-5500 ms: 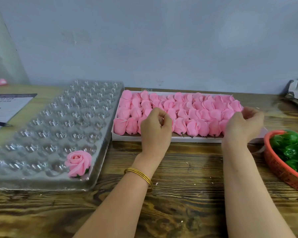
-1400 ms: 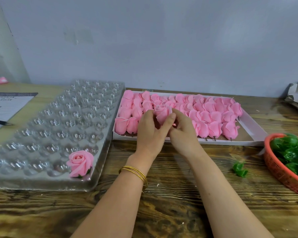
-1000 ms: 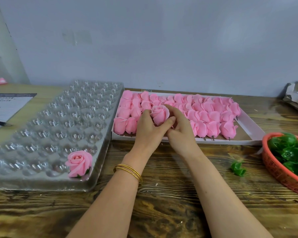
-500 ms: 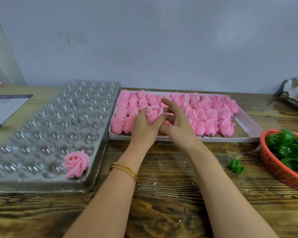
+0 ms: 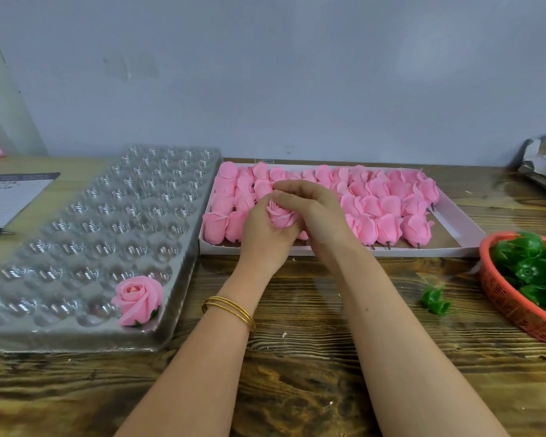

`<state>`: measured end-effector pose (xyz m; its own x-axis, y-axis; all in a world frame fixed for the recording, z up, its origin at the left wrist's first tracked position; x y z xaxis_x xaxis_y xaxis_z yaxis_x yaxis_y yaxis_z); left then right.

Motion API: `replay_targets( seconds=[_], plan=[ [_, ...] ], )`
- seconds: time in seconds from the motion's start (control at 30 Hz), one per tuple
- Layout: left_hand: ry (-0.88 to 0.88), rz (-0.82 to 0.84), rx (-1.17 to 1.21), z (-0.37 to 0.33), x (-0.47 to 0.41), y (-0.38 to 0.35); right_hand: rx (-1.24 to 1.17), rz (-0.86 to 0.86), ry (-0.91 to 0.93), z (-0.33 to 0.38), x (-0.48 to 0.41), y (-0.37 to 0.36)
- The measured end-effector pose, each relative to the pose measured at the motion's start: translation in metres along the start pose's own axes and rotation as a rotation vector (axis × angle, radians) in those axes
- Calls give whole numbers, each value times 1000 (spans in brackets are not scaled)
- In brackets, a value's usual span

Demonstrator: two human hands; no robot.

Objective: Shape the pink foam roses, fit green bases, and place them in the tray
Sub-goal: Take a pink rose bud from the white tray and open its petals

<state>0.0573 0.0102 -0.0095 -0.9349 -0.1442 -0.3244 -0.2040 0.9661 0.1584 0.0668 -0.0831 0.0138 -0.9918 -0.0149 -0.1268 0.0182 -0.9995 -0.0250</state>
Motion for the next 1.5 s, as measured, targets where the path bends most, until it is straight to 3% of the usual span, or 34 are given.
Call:
replay_targets(
  seconds=[0.33,0.5,0.6,0.83,1.07,1.5],
  plan=[
    [-27,10,37,-3,2,2,51,9,50,-5,7,0],
    [-23,-87,116,-4,2,5,-119,27,-26,-7,11,5],
    [33,-148,177,-6,1,7,-101,83,-2,-5,12,10],
    [156,-97,353,-4,1,6,102,237,98,-4,18,6],
    [200,-88,358,-1,1,4,212,152,161,-3,20,0],
    [152,13,291,-8,3,8,69,232,33,-9,18,7]
  ],
)
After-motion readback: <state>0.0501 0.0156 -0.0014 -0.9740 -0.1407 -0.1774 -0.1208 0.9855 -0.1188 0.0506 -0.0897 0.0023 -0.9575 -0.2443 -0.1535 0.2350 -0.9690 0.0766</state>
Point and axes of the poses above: each hand's wrist, its own x-axis away from the middle knuckle, its own y-axis out of the back of the hand, z = x × y, the point moved 3 cm from there along -x, towards the middle knuckle
